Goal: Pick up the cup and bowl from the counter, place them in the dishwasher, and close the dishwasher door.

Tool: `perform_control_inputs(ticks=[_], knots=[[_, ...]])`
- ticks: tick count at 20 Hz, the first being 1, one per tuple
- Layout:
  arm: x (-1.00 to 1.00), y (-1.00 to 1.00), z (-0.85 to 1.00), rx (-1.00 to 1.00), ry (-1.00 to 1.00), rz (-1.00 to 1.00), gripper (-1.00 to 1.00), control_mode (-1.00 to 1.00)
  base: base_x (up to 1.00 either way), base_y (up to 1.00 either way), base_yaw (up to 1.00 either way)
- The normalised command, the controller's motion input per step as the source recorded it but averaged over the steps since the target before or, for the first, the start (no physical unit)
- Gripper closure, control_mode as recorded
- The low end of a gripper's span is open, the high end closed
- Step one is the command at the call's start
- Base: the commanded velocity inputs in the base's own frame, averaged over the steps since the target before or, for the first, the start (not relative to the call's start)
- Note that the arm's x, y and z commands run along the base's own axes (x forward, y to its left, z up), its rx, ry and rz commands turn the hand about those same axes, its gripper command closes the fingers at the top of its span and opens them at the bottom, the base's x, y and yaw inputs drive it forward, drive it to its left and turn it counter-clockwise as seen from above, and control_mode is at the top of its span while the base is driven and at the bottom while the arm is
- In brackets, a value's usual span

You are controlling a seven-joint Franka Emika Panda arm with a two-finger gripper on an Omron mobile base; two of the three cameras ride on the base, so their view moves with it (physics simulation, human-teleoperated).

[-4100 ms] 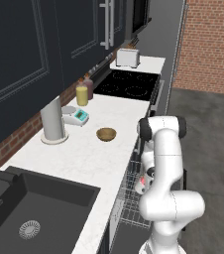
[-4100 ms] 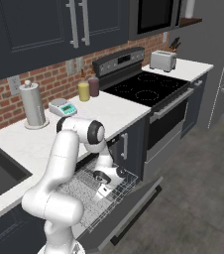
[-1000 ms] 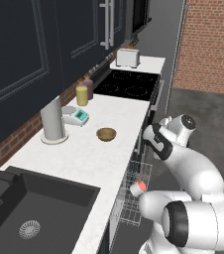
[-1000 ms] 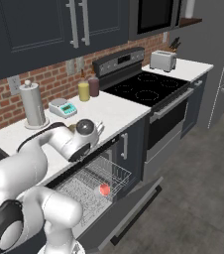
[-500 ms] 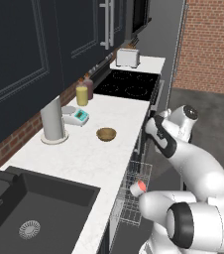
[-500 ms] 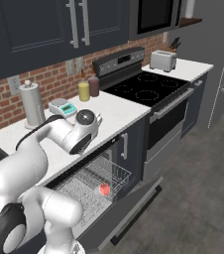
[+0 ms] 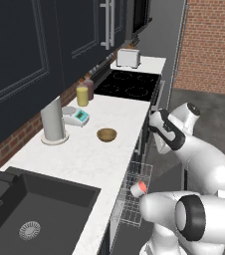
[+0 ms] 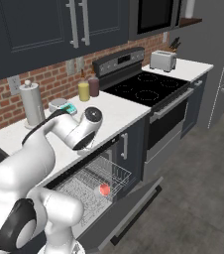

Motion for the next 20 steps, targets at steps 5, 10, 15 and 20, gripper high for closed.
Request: perform_control_inputs(ticks=[5,10,15,20], knots=[[0.01,0.36,0.0,-0.09,0.0,0.31,-1.0,-1.0,0.0,0.0,0.0],[0.06,0.37,0.0,-0.11,0.0,0.15,-1.0,-1.0,0.0,0.0,0.0],[0.09,0.35,0.0,-0.09,0.0,0.01,-1.0,-1.0,0.0,0.0,0.0],[0.15,0.32,0.0,-0.08,0.0,0.0,-1.0,-1.0,0.0,0.0,0.0]])
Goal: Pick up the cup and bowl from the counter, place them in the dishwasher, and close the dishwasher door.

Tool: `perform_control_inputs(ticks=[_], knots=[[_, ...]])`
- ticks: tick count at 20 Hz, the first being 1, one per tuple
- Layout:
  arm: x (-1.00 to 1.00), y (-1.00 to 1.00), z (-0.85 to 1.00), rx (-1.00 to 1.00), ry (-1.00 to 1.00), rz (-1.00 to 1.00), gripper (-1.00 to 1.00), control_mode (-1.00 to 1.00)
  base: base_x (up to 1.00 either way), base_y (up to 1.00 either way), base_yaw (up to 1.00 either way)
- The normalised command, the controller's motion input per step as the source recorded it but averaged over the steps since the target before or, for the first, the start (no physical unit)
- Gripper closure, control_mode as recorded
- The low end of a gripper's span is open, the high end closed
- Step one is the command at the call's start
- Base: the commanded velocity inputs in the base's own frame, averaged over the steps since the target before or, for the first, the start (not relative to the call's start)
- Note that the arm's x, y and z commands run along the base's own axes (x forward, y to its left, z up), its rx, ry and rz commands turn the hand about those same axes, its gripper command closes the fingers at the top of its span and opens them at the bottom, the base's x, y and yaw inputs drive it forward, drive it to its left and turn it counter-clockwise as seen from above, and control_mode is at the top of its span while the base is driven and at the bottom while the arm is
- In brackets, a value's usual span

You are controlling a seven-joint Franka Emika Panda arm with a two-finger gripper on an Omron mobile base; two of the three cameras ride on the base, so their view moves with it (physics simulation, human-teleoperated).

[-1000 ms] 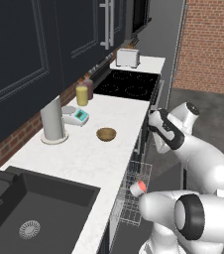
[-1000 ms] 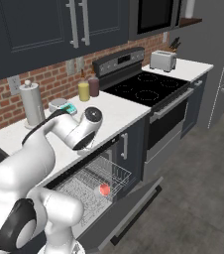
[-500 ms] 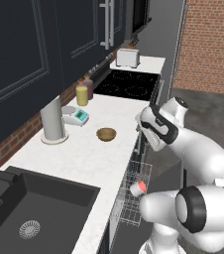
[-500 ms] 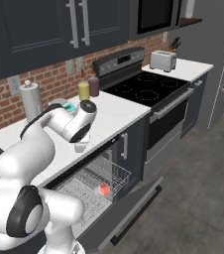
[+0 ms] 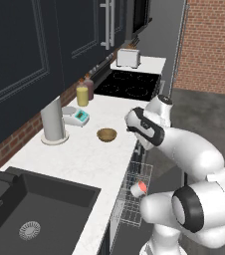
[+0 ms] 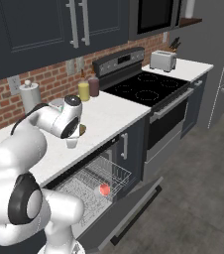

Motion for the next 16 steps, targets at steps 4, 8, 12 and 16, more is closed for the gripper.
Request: perform_control_inputs(ticks=[4,8,12,16], knots=[[0.25,0.06,-0.08,-0.03,0.0,0.0,-1.0,-1.0,0.0,0.0,0.0],[0.33,0.0,-0.22,0.0,0.0,0.0,-1.0,-1.0,0.0,0.0,0.0],[0.39,0.0,-0.22,0.0,0.0,0.0,-1.0,-1.0,0.0,0.0,0.0],[0.39,0.0,-0.12,0.0,0.02,0.0,-1.0,-1.0,0.0,0.0,0.0]])
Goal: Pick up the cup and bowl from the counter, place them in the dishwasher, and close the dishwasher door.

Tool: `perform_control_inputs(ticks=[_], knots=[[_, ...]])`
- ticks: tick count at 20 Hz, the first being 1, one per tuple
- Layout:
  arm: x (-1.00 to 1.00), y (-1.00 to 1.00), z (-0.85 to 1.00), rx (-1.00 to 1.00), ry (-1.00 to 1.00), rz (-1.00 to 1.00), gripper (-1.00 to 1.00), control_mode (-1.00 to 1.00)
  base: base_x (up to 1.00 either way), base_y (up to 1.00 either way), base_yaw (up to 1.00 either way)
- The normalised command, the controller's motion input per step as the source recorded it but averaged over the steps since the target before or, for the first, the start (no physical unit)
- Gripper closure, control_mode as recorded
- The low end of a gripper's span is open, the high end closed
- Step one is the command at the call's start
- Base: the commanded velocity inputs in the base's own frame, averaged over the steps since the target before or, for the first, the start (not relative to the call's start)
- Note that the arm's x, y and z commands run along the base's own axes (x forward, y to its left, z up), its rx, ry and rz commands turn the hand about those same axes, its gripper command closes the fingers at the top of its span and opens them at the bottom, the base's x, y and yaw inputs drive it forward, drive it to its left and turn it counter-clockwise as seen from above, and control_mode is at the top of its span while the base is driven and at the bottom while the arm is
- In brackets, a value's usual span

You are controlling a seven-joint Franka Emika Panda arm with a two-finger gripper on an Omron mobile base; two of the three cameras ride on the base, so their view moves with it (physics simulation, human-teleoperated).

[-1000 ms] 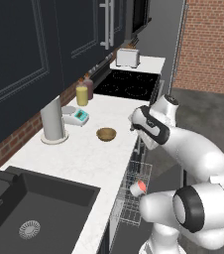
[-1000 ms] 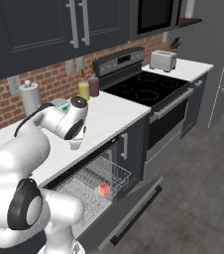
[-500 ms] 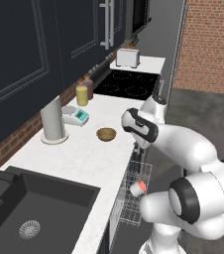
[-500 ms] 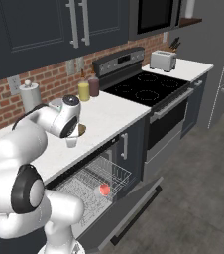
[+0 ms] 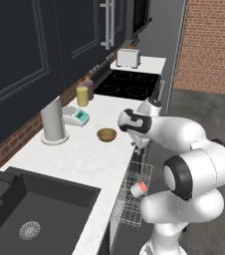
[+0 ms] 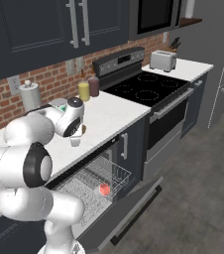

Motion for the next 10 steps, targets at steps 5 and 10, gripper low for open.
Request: perform_control_inputs(ticks=[5,10], knots=[[0.4,0.04,-0.08,0.0,0.05,0.0,-1.0,-1.0,0.0,0.0,0.0],[0.39,0.12,-0.13,0.0,0.05,0.0,-1.0,-1.0,0.0,0.0,0.0]])
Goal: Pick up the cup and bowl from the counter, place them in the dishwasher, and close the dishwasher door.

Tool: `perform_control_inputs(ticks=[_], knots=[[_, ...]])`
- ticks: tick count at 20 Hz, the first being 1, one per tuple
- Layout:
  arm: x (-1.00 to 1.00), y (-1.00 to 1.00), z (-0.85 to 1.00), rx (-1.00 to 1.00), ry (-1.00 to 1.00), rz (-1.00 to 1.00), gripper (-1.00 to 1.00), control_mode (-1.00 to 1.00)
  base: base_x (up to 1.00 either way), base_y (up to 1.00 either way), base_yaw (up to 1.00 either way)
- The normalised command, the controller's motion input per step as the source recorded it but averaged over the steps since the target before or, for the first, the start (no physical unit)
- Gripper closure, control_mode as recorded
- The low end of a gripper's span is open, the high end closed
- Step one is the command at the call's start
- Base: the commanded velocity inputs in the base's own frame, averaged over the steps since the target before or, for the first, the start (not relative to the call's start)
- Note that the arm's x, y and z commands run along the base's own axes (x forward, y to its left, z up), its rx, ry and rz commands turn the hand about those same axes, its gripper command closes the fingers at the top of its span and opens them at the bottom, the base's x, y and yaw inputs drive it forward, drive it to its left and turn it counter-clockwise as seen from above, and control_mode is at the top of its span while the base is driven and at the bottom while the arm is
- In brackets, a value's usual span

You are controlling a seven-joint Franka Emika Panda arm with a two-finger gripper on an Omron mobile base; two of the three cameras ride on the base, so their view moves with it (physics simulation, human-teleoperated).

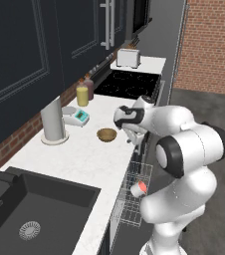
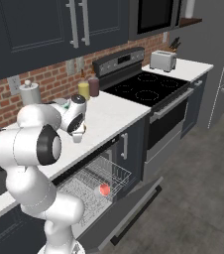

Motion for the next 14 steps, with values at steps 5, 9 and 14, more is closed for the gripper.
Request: perform_control_inputs(ticks=[5,9,14], knots=[[0.26,0.15,-0.18,0.0,0.03,0.0,-1.0,-1.0,0.0,0.0,0.0],[0.19,0.12,-0.2,0.0,0.02,0.0,-1.0,-1.0,0.0,0.0,0.0],[0.13,0.1,-0.26,0.0,0.01,0.0,-1.0,-1.0,0.0,0.0,0.0]])
